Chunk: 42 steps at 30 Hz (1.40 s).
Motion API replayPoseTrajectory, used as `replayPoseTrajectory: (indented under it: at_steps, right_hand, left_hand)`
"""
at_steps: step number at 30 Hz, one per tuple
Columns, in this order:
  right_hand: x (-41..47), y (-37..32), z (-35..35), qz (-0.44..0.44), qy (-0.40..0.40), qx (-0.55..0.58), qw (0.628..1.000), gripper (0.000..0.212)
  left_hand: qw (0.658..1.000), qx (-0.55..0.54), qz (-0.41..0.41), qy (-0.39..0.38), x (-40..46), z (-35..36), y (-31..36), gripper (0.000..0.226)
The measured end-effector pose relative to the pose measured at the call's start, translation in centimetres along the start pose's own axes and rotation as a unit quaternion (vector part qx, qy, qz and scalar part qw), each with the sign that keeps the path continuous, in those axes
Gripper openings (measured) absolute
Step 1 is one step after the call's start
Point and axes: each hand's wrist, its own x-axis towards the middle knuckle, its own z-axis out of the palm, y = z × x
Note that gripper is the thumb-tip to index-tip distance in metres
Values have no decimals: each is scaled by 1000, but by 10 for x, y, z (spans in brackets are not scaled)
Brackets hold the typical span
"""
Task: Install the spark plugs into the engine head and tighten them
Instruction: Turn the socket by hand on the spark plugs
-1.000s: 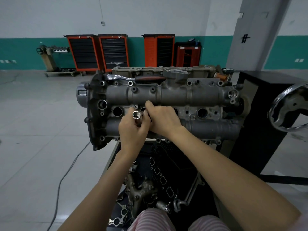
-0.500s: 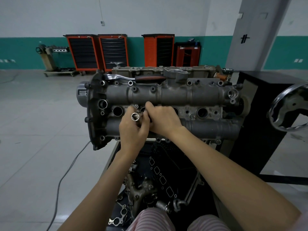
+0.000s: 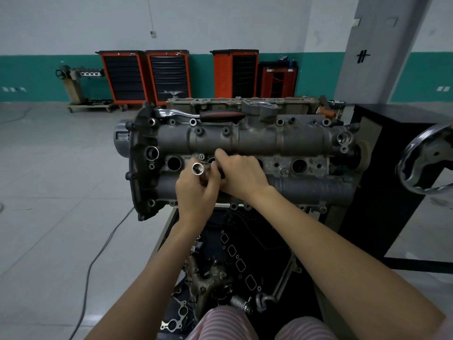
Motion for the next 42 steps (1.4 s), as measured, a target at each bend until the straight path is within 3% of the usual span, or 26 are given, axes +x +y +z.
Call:
replayPoseTrajectory:
  at_steps: [8,14,16,20,28,33,42]
  right_hand:
    - [0,0,0,6,39,1,999,13]
    - [-1,-3,-3,2,84,28,996,17]
    - [-1,-2,-2,-1,72,9,997,18]
    - [0,0,4,-6,21,-18,1000,22]
    - [-1,-3,-5,13,57,28,998,7]
    - [-2,-2,-3,4,9,0,1000,15]
    - [-2,-1,0,-7,-1,-10,1000,19]
  left_hand:
    - [999,35,5,-14,0,0,1,47]
    - [998,51,32,-8,1,-1,4,37]
    - [1000,24,18,-10,1,-2,5,28]
    - [1000,-10,-12,-16,-1,-2,2,42]
    - [1000,22,-10,-15,2,-1,3,54]
    - [999,33,1,-17,1,-2,4,37]
    - [1000,20,-8,-17,0,0,2,38]
